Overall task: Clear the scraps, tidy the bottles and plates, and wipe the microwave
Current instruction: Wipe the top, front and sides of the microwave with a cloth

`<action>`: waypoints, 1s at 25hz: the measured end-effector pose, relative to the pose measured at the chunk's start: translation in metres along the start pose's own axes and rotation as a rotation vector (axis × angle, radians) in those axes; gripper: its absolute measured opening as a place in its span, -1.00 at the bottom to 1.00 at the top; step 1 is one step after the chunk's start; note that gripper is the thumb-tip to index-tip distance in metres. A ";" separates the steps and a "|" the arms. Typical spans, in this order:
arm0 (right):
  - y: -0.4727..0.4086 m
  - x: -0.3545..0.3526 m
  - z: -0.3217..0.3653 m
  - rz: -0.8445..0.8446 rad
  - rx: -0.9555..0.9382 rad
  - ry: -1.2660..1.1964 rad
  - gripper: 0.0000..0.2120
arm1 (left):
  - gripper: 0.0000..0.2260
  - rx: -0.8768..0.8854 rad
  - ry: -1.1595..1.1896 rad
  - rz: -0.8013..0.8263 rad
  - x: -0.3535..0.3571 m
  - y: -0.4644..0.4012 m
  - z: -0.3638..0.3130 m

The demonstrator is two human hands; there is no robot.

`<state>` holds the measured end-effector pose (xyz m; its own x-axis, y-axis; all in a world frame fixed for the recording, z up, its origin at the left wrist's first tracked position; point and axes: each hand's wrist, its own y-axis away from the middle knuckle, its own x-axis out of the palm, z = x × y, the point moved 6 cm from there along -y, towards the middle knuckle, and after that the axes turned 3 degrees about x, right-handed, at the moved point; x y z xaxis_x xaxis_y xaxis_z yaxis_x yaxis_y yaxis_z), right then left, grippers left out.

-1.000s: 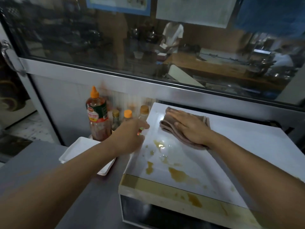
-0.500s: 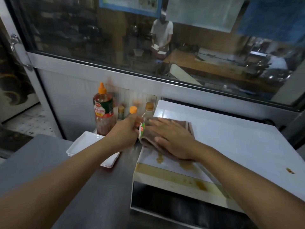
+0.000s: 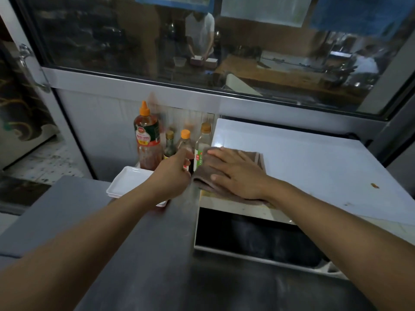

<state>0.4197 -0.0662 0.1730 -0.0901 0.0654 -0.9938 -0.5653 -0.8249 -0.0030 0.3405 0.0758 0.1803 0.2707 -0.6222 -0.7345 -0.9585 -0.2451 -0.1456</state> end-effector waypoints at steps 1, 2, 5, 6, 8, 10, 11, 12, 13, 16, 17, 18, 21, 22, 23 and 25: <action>0.014 0.003 0.010 -0.018 -0.033 0.024 -0.45 | -0.68 0.003 -0.001 -0.012 -0.001 0.004 -0.002; 0.027 0.004 0.018 -0.035 -0.062 0.072 -0.43 | -0.69 0.006 0.002 -0.026 -0.001 0.007 -0.005; 0.060 0.005 0.025 -0.067 -0.052 0.183 -0.40 | -0.65 0.076 0.008 -0.065 0.001 0.015 -0.024; 0.071 0.004 0.019 -0.069 -0.021 0.182 -0.41 | -0.64 0.126 -0.001 -0.058 0.005 0.019 -0.033; 0.100 -0.001 -0.006 -0.074 0.055 0.169 -0.42 | -0.63 0.245 -0.046 -0.020 0.020 0.025 -0.050; 0.137 -0.008 -0.042 -0.064 0.180 0.163 -0.40 | -0.64 0.326 -0.129 0.001 0.035 0.029 -0.059; 0.155 -0.012 -0.059 -0.052 0.254 0.159 -0.38 | -0.65 0.333 -0.168 -0.006 0.038 0.030 -0.059; 0.171 -0.015 -0.072 -0.040 0.322 0.157 -0.36 | -0.65 0.325 -0.198 -0.014 0.039 0.028 -0.059; 0.181 -0.016 -0.080 -0.032 0.376 0.159 -0.34 | -0.65 0.312 -0.218 -0.017 0.040 0.027 -0.057; 0.177 -0.013 -0.077 -0.043 0.431 0.172 -0.35 | -0.64 0.272 -0.252 0.000 0.042 0.025 -0.056; 0.167 -0.011 -0.068 -0.057 0.420 0.170 -0.36 | -0.64 0.253 -0.260 -0.004 0.042 0.024 -0.056; 0.155 -0.009 -0.057 -0.072 0.400 0.169 -0.36 | -0.63 0.232 -0.269 -0.011 0.043 0.025 -0.058; 0.125 -0.002 -0.030 -0.107 0.333 0.176 -0.36 | -0.63 0.165 -0.336 -0.034 0.045 0.024 -0.065; 0.121 0.000 -0.028 -0.108 0.311 0.183 -0.37 | -0.62 0.144 -0.367 -0.035 0.047 0.024 -0.069; 0.122 0.000 -0.029 -0.107 0.284 0.188 -0.38 | -0.60 0.127 -0.391 -0.036 0.050 0.024 -0.075; 0.138 -0.003 -0.045 -0.118 0.243 0.181 -0.39 | -0.56 0.141 -0.410 -0.024 0.063 0.026 -0.094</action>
<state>0.3791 -0.2059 0.1701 0.1227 0.0339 -0.9919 -0.7440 -0.6582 -0.1145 0.3408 -0.0401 0.1923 0.2618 -0.2635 -0.9284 -0.9630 -0.1344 -0.2335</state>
